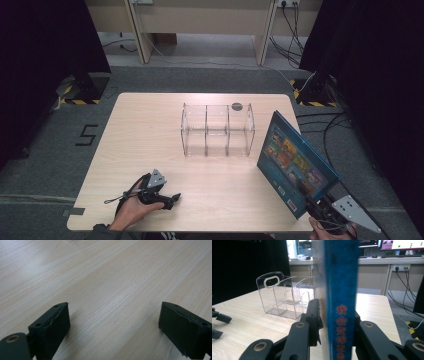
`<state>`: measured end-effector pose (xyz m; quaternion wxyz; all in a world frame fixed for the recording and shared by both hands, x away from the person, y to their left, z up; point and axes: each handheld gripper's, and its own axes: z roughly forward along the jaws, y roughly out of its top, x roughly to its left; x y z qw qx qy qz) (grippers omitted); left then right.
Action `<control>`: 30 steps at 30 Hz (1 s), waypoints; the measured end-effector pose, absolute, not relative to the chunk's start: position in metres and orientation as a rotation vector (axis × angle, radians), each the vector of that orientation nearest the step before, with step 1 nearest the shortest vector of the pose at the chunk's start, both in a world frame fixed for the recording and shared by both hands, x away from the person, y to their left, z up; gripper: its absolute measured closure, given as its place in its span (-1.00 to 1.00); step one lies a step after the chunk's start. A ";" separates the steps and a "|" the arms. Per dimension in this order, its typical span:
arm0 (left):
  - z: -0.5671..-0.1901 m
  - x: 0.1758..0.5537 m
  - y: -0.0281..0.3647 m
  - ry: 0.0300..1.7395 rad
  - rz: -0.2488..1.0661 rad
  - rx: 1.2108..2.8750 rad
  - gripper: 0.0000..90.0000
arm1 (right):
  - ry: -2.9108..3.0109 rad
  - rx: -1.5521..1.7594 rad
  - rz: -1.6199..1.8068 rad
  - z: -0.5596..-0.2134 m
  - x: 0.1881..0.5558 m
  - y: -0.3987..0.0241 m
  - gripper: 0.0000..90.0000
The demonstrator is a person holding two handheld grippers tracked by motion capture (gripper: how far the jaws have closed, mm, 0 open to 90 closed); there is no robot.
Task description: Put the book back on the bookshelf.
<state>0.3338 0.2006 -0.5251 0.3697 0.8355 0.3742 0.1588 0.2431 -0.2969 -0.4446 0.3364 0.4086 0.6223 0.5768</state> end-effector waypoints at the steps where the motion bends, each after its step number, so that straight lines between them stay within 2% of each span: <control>1: -0.525 0.334 0.200 0.961 0.410 2.143 -0.83 | 1.624 1.063 1.503 -0.445 0.243 -0.297 0.62; 30: -0.527 0.334 0.197 0.959 0.404 2.149 -0.97 | 1.654 1.111 1.566 -0.462 0.260 -0.296 0.61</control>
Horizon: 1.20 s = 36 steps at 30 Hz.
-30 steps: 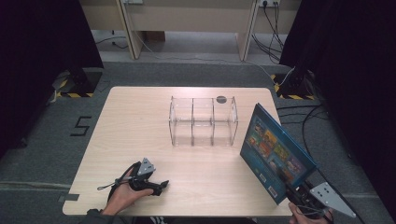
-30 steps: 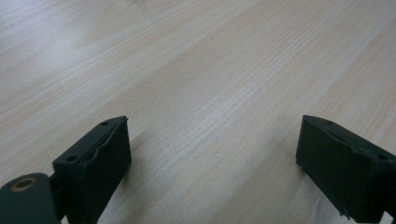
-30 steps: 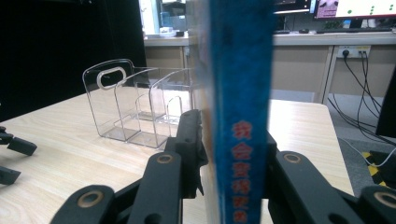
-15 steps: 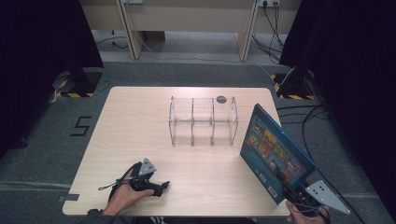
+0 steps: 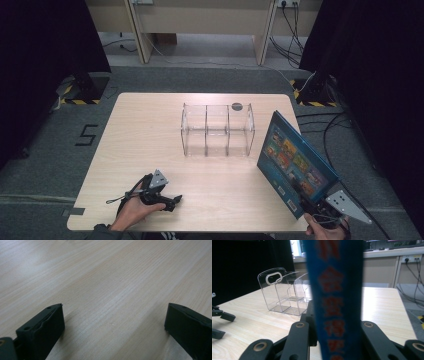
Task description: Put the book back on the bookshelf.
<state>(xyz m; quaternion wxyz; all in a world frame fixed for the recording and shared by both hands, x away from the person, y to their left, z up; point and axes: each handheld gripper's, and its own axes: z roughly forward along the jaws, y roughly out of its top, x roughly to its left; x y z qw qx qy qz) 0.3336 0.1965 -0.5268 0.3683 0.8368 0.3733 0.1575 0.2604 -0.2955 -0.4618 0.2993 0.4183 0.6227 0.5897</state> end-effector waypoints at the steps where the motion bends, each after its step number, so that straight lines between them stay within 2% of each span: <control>1: -0.527 0.334 0.197 0.958 0.406 2.148 -0.97 | 1.655 1.112 1.571 -0.462 0.261 -0.295 0.61; 5: -0.527 0.334 0.196 0.956 0.404 2.149 -0.98 | 1.663 1.118 1.575 -0.464 0.264 -0.295 0.61; 12: -0.527 0.334 0.196 0.956 0.405 2.147 -0.99 | 1.667 1.074 1.546 -0.463 0.266 -0.291 0.77; 36: -0.527 0.333 0.196 0.942 0.399 2.157 -1.00 | 1.638 1.068 1.658 -0.450 0.253 -0.287 0.81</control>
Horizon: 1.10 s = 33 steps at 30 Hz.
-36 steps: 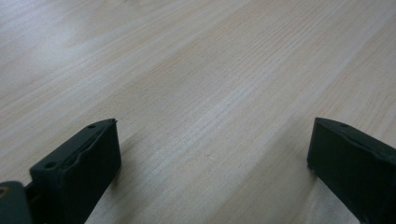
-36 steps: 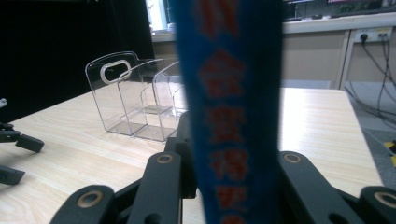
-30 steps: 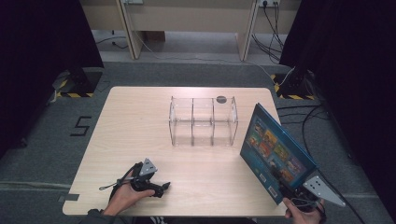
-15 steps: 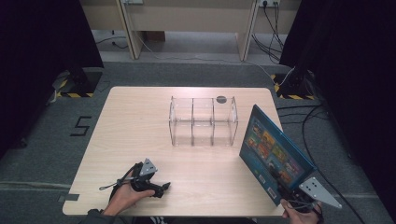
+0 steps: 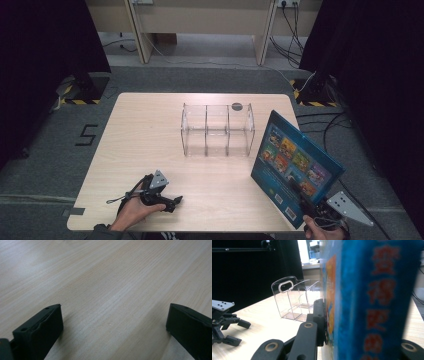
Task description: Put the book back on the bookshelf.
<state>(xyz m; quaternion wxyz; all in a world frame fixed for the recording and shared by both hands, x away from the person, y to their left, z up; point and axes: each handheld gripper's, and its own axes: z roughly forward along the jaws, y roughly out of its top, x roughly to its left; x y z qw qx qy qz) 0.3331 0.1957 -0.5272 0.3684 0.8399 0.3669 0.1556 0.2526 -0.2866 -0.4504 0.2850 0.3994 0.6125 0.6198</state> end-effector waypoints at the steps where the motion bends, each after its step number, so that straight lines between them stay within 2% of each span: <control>1: -0.527 0.333 0.196 0.942 0.399 2.156 -1.00 | 1.640 1.065 1.658 -0.450 0.252 -0.286 0.81; 17: -0.527 0.333 0.195 0.934 0.396 2.158 -1.00 | 1.667 1.021 1.679 -0.444 0.249 -0.269 0.82; 33: -0.527 0.333 0.195 0.929 0.394 2.159 -1.00 | 1.655 1.006 1.726 -0.431 0.269 -0.253 0.82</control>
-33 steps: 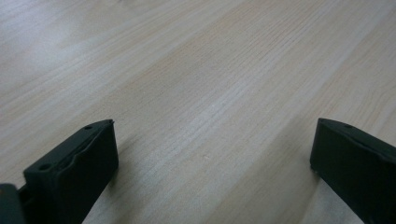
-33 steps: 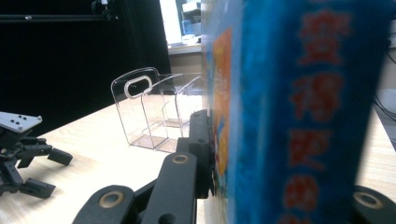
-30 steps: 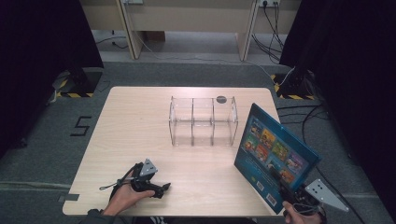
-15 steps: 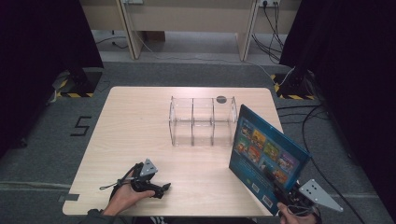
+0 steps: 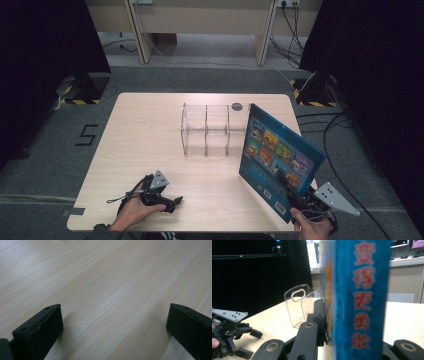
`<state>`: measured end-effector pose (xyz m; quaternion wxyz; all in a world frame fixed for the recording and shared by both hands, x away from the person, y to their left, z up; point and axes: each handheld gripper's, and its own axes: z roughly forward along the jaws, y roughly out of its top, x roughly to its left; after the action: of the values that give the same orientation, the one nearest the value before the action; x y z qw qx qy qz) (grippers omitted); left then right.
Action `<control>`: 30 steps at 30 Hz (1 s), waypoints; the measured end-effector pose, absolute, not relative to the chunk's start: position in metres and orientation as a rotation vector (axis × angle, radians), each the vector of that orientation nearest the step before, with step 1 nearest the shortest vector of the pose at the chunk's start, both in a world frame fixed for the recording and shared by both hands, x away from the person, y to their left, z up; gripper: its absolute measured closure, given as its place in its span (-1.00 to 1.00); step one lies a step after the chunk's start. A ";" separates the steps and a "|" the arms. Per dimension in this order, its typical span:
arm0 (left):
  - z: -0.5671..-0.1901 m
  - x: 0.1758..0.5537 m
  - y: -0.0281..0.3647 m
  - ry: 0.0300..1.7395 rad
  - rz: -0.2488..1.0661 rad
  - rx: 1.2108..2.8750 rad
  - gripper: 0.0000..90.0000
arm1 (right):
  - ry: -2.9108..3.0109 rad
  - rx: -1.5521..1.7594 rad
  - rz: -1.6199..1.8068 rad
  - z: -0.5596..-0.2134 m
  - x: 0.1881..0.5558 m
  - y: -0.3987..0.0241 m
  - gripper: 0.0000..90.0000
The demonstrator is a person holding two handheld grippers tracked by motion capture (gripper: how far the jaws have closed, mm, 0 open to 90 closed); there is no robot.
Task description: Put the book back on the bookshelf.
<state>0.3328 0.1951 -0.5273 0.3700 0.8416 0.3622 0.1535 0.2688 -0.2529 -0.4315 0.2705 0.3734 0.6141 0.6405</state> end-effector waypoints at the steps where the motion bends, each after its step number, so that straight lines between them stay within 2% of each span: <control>1: -0.527 0.333 0.195 0.927 0.392 2.160 -1.00 | 1.655 0.995 1.723 -0.430 0.271 -0.252 0.82; 17: -0.527 0.333 0.195 0.918 0.389 2.163 -1.00 | 1.590 1.001 1.681 -0.417 0.318 -0.241 0.82; 30: -0.527 0.332 0.195 0.908 0.387 2.166 -1.00 | 1.559 0.980 1.644 -0.408 0.355 -0.214 0.82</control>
<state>0.3324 0.1945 -0.5274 0.3715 0.8449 0.3541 0.1508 0.3554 -0.2138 -0.4076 0.3300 0.3749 0.5962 0.6286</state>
